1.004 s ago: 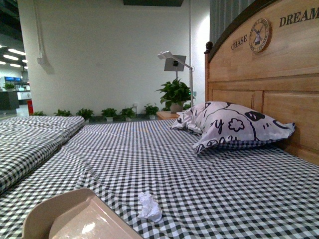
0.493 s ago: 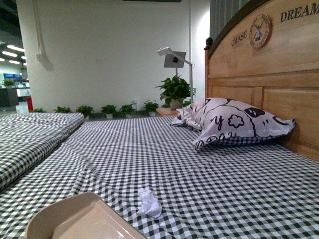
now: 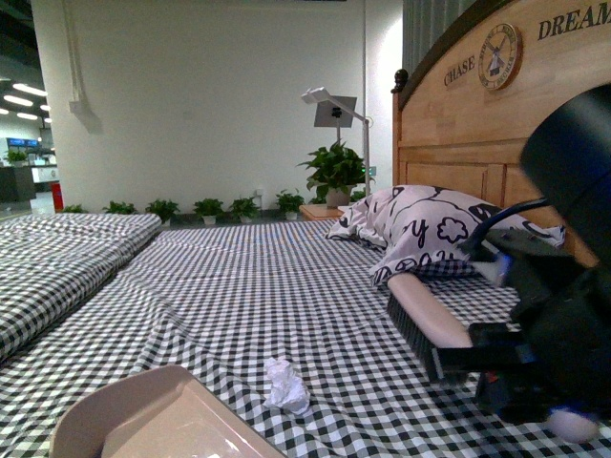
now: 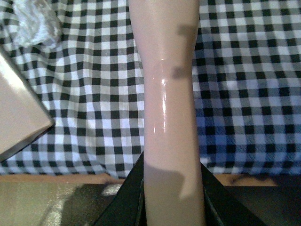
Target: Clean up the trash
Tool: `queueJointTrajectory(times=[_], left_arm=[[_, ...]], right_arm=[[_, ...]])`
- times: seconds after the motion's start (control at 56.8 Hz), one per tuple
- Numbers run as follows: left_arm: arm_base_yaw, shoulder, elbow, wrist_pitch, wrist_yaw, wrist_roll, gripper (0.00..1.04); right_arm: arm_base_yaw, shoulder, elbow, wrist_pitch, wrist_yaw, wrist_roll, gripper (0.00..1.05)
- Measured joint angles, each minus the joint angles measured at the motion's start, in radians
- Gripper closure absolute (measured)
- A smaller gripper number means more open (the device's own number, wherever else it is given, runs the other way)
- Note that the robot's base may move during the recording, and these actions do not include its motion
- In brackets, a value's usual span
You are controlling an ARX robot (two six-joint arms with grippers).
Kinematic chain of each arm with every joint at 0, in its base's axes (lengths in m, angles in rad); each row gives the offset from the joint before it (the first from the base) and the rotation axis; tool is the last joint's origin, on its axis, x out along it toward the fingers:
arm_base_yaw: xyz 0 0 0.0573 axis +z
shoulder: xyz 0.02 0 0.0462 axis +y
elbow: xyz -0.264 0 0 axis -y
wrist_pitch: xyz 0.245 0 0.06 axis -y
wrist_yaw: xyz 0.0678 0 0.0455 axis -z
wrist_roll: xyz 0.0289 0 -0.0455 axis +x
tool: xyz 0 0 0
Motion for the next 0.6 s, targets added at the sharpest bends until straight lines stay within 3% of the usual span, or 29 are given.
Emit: queueJointTrajectory(times=[0.282,0.599], left_arm=[[0.000,0.000,0.000,0.000,0.000,0.001,0.77],[0.000,0.000,0.000,0.000,0.000,0.002,0.77]], right_arm=[[0.036,0.310,0.252,-0.073,0.077,0.002,0.85],[0.076,0.433,0.353,-0.072,0.096,0.006,0.85]])
